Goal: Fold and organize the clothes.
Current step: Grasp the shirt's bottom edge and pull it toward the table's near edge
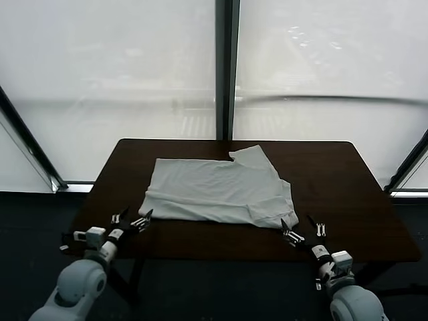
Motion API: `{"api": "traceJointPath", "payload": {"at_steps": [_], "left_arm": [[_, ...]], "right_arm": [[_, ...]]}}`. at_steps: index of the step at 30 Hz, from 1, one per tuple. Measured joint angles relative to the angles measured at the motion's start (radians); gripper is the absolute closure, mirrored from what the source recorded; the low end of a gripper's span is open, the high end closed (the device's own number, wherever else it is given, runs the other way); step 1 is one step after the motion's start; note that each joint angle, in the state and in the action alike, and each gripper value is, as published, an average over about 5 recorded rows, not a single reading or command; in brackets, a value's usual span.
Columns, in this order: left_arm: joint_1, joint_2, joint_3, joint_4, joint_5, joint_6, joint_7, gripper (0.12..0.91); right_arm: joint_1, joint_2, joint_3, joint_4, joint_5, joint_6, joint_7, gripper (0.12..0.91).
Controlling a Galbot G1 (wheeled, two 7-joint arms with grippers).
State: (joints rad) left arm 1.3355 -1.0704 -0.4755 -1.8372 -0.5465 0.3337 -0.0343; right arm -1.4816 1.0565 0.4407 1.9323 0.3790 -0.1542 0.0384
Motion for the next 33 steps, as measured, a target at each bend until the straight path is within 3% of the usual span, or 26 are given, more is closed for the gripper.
{"api": "traceJointPath", "payload": {"at_steps": [3,9,13,16,22,33], "left_arm": [[0.0,-0.002,0.001,0.004,0.001,-0.001,0.0,0.226],[0.0,-0.002,0.0,0.013,0.001,-0.002,0.001,0.305],[-0.001,-0.002,0.0,0.014,0.001,-0.003,0.002,0.471],[-0.003,-0.002,0.0,0.014,0.001,-0.005,0.004,0.625],[0.002,-0.002,-0.001,0.011,0.003,-0.009,0.007,0.814],[0.072,-0.029,-0.028,-0.052,0.044,-0.01,-0.002,0.841]], "right_arm": [[0.006,0.005,-0.006,-0.016,-0.008,0.004,-0.002,0.171],[0.018,0.01,-0.017,-0.036,-0.015,0.008,-0.011,0.511],[0.02,0.01,-0.019,-0.041,-0.016,0.011,-0.012,0.768],[0.018,0.009,-0.018,-0.043,-0.017,0.012,-0.013,0.877],[0.01,0.0,-0.013,-0.039,-0.014,0.014,-0.012,0.885],[-0.022,-0.075,0.013,-0.004,0.059,0.007,-0.006,0.885]]}}
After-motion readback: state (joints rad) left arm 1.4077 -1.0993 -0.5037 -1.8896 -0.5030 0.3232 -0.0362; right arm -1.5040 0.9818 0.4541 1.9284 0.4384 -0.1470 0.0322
